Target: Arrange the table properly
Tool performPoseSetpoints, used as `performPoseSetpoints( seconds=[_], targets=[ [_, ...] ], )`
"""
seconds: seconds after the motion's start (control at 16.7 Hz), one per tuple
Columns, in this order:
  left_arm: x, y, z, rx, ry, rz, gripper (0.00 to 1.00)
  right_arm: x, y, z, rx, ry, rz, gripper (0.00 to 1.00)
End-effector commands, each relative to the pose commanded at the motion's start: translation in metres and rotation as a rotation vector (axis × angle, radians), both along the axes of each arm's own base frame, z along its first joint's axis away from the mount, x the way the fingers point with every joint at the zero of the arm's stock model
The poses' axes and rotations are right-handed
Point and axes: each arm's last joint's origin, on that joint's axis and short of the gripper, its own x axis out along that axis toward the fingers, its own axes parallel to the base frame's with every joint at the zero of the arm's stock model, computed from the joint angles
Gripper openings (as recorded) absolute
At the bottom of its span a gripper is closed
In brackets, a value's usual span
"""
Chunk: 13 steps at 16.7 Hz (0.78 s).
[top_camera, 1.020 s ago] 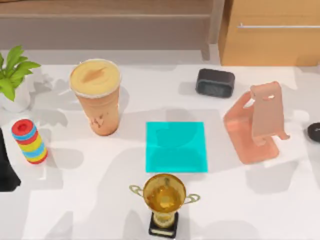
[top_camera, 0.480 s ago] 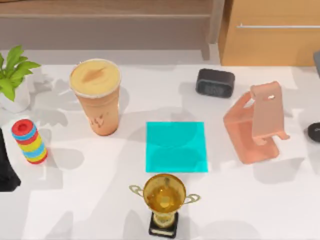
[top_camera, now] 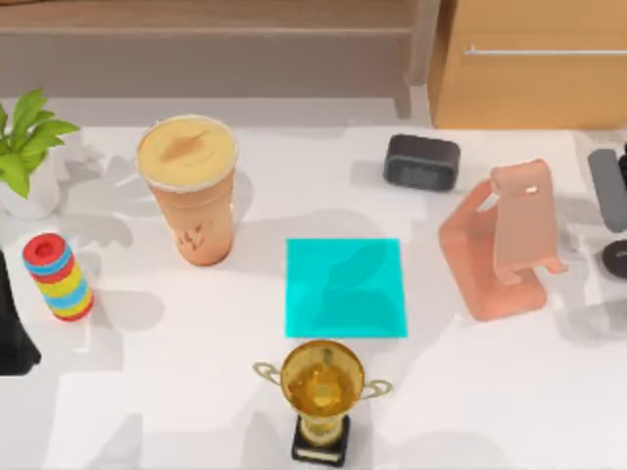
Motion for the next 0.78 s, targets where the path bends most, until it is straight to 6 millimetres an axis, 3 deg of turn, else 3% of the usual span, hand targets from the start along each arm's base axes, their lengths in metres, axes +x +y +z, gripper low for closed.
performPoseSetpoints(
  seconds=[0.12, 0.36, 0.78],
  targets=[
    [0.000, 0.000, 0.000, 0.000, 0.000, 0.000, 1.00, -0.002, 0.000, -0.016, 0.000, 0.009, 0.000, 1.00],
    [0.000, 0.000, 0.000, 0.000, 0.000, 0.000, 1.00, -0.003, 0.000, -0.020, 0.000, 0.011, 0.001, 1.00],
    [0.000, 0.000, 0.000, 0.000, 0.000, 0.000, 1.00, -0.003, 0.000, -0.020, 0.000, 0.011, 0.001, 0.47]
  ],
)
